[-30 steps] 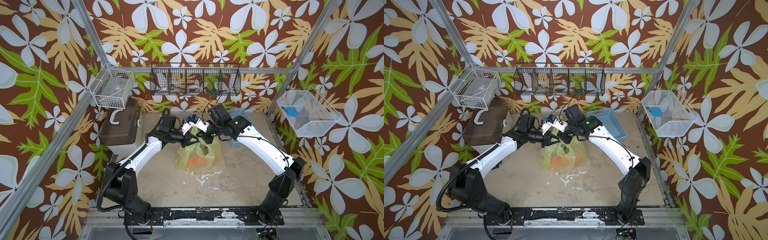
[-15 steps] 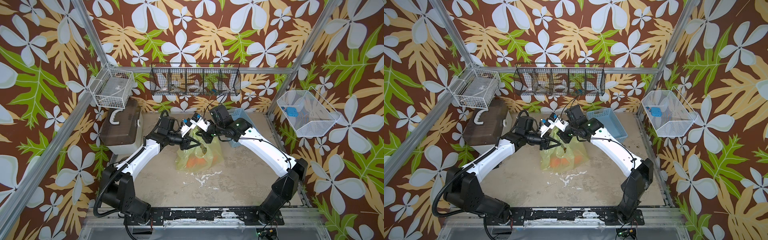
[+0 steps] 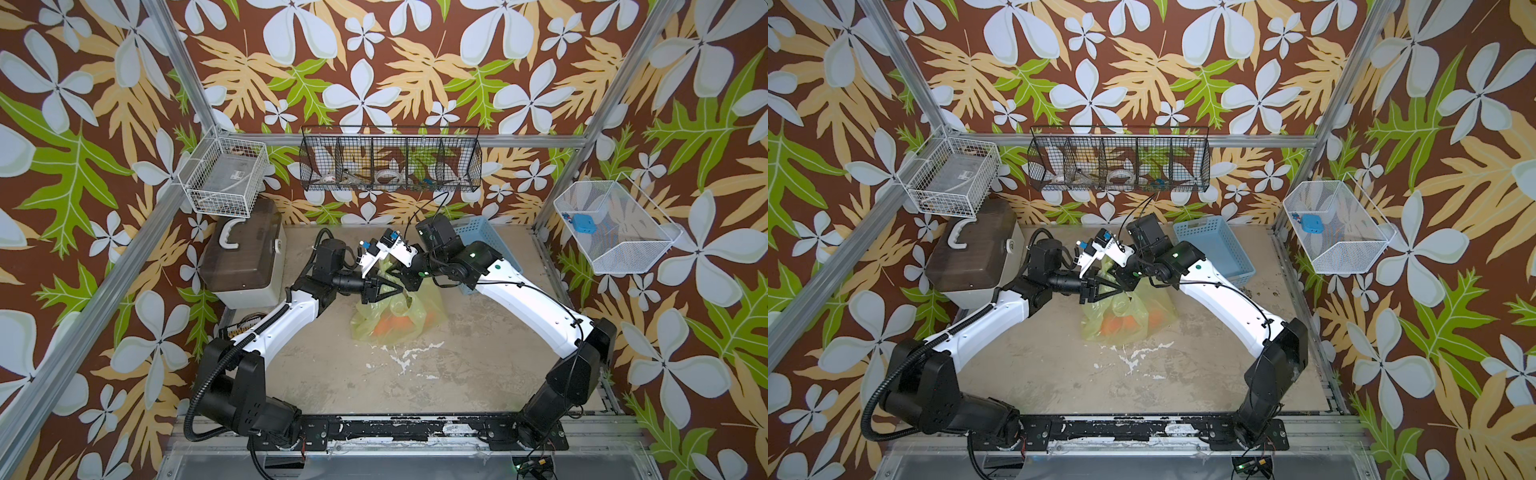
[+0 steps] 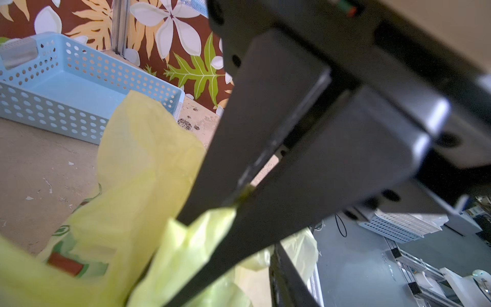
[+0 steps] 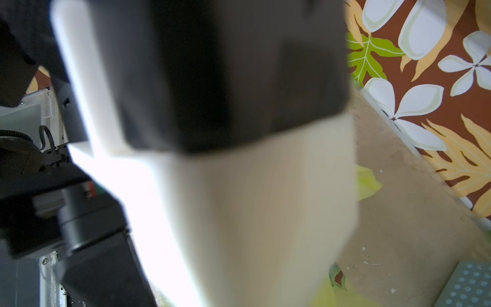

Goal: Place the oranges into plastic bags & tie knots
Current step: Tie the plastic bag at the center of the board.

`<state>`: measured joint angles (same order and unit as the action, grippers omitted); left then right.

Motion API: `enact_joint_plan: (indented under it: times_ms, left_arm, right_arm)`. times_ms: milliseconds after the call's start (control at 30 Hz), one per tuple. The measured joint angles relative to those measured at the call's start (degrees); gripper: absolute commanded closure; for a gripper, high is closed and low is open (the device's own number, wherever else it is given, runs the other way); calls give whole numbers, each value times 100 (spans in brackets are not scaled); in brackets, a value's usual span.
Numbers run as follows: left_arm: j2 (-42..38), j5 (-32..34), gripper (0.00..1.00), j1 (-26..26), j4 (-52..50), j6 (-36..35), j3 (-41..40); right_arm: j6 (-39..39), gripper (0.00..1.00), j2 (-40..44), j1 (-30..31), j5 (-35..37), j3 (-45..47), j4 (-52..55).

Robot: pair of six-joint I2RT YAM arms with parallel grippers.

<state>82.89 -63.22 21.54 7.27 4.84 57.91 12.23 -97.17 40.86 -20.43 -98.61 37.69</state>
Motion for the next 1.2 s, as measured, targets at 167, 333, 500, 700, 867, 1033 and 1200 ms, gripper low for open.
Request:
enact_joint_plan:
  times_ms: [167,333,500,700,867,1033,1200]
  left_arm:
    - [-153,-4,52,11,1023,754,-387]
    - [-133,-7,58,2,1556,1233,-468]
    - [-116,-4,71,15,1965,1320,-533]
    - [-118,275,92,37,2479,1447,-765]
    - [-131,348,100,52,2721,1550,-883]
    - [-153,595,100,50,2918,1587,-911]
    - [-157,616,100,50,2747,1401,-839]
  right_arm:
    - [-42,100,-4,13,149,35,-63]
    - [-155,99,11,13,205,72,-210]
    - [-391,83,173,9,20,68,-286]
    - [-715,69,433,28,-614,350,-706]
    - [-918,49,592,2,-568,671,-1134]
    - [-975,43,756,7,-678,643,-846]
    - [-1182,42,962,-164,-439,492,-748]
